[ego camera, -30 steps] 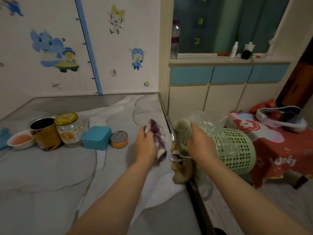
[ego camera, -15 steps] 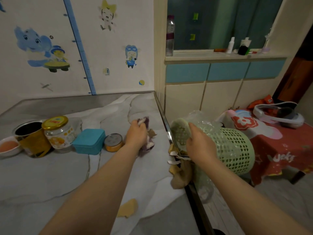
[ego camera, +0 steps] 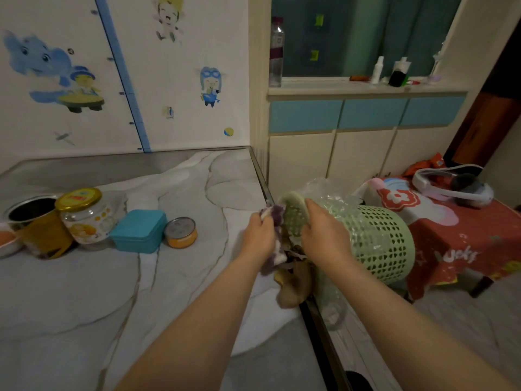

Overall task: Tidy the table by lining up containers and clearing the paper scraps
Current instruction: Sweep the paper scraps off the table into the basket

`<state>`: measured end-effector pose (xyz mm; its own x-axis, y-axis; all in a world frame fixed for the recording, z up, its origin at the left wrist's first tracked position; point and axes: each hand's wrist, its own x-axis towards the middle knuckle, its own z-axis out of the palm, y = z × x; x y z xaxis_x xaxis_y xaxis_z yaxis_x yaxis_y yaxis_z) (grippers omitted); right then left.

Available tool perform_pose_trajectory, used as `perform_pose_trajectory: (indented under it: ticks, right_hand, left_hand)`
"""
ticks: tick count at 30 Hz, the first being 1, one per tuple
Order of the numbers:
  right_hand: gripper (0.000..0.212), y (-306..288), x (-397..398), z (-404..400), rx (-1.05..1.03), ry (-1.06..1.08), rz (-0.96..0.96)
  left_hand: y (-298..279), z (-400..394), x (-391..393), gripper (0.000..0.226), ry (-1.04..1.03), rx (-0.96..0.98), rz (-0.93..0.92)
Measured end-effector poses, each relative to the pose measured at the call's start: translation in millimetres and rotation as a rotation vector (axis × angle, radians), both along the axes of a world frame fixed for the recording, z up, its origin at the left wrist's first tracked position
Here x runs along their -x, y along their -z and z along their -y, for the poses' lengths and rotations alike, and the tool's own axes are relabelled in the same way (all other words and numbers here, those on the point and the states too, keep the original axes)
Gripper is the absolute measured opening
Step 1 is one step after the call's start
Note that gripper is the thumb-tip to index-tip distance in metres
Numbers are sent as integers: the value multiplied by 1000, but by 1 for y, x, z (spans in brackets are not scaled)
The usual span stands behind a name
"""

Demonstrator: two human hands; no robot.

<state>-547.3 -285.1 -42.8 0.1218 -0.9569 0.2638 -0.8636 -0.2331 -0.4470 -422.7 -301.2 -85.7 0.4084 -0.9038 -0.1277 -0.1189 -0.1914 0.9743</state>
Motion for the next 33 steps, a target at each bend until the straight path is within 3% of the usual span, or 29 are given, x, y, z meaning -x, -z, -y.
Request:
perform_pose_trajectory:
  ticks: [3,10,24,33]
  right_hand:
    - [52,0,4,-1,-5,11,32]
    - [52,-1,9,-8,-19,7,32]
    - [47,-6,21,-47,5,4,27]
    - [46,-15,28,-55,36,10,4]
  left_hand:
    - [-14,-4,4,35,-66,91,-159]
    - [-42,-36,-18,36,-232,178,-90]
    - [8,-116,30,13,-140,57,-101]
    - [-15,-107,70,33,-87,46,-424]
